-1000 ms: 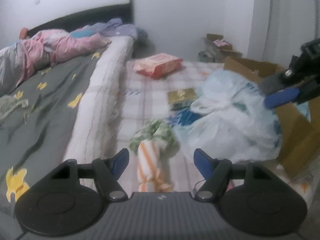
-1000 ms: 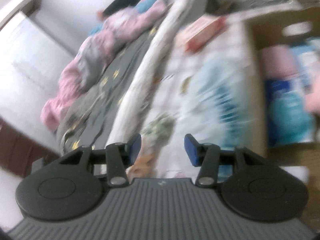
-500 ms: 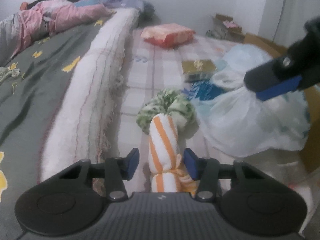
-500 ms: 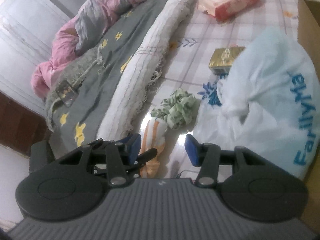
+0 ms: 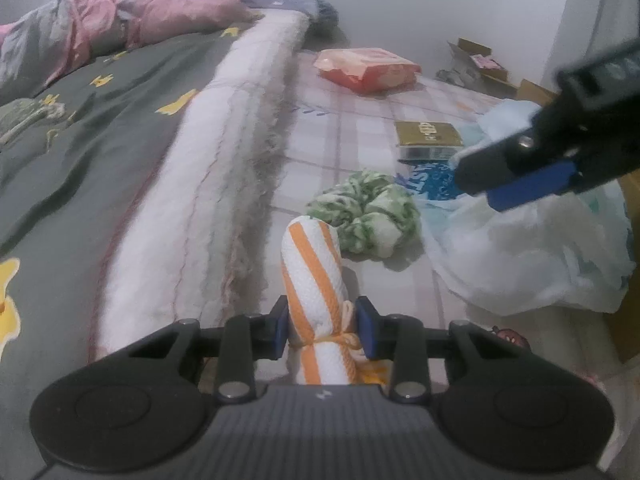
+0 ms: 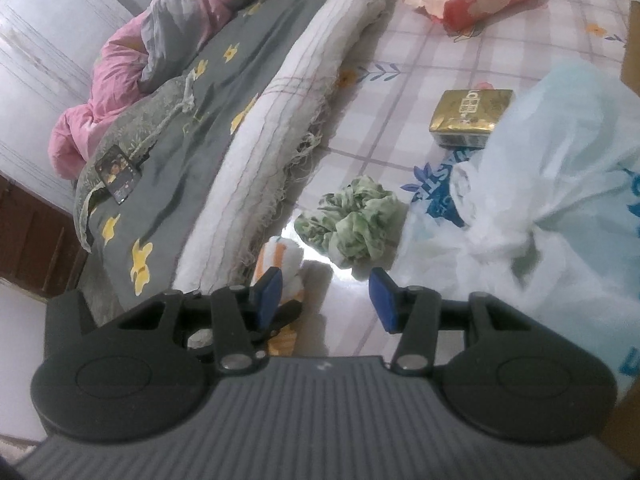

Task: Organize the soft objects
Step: 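Grasp the orange-striped towel roll with the left gripper while the right grasps the green scrunchie, then carry the towel roll and scrunchie into the cardboard box with both grippers and release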

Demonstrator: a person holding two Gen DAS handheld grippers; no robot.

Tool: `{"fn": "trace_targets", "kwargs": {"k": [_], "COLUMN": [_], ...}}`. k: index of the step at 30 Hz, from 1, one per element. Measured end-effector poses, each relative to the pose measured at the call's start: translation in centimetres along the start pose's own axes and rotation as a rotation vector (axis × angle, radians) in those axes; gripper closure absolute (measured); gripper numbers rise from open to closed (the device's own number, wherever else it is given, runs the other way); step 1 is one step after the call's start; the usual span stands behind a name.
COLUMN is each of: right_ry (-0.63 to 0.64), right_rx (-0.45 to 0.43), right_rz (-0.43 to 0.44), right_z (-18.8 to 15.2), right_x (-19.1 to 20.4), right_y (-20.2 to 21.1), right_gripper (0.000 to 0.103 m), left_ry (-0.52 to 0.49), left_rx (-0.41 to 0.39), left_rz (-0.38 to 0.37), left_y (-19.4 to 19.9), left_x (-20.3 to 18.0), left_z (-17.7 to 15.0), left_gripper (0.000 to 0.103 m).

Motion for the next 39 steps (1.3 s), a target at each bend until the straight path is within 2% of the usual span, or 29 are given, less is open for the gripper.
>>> {"fn": "trace_targets", "kwargs": {"k": [5,7,9,14,19,22,23,25,27,30,33,39], "right_ry": [0.053,0.09,0.127,0.2,0.269,0.297,0.312,0.324,0.33,0.295,0.251,0.185], "right_rx": [0.01,0.022,0.03,0.078,0.16,0.152,0.144,0.124,0.111,0.099,0.076,-0.049], "right_rz": [-0.049,-0.068,-0.098,-0.158,-0.203,-0.206,-0.214,-0.245,-0.262,-0.243,-0.196,-0.076], "right_z": [1.7,2.6,3.5,4.7,4.4,4.0,4.1,4.1,4.2,4.2,4.1,3.8], "right_x": [1.1,1.8,2.4,3.2,3.5,3.4,3.5,3.6,3.4,2.9,2.7,3.5], "right_y": [-2.6,-3.9,-5.3,-8.7,-12.0,-12.9,-13.0,-12.9,-12.8,-12.2,-11.1,-5.3], "right_gripper": [0.045,0.038,0.026,0.021,0.02,0.02,0.022,0.034,0.058,0.074,0.078,0.078], "left_ry": [0.028,0.038,0.051,0.072,0.092,0.093,0.093,0.1,0.11,0.111,0.104,0.081], "left_rx": [-0.013,-0.018,-0.026,-0.039,-0.048,-0.054,-0.057,-0.064,-0.075,-0.093,-0.115,-0.218], "left_rz": [0.008,0.014,0.016,0.023,0.023,0.021,0.021,0.02,0.013,0.004,-0.001,-0.031], "left_y": [0.0,-0.1,-0.2,-0.4,-0.6,-0.6,-0.7,-0.6,-0.5,-0.2,0.6,4.6], "left_x": [0.2,0.3,0.6,1.2,1.7,1.8,1.8,1.9,2.0,1.8,1.6,0.5], "left_z": [0.0,0.1,0.3,0.3,0.4,0.4,0.4,0.3,0.4,0.5,1.0,2.4], "left_gripper": [0.067,0.067,0.068,0.067,0.068,0.068,0.068,0.068,0.068,0.068,0.068,0.068]}}
Point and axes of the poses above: each gripper's, at about its wrist camera, not at the fingertips, and y roughly against the way its jaws point, x to its left, z to its top, the point moved 1 cm from there along -y, roughly the way its jaws point
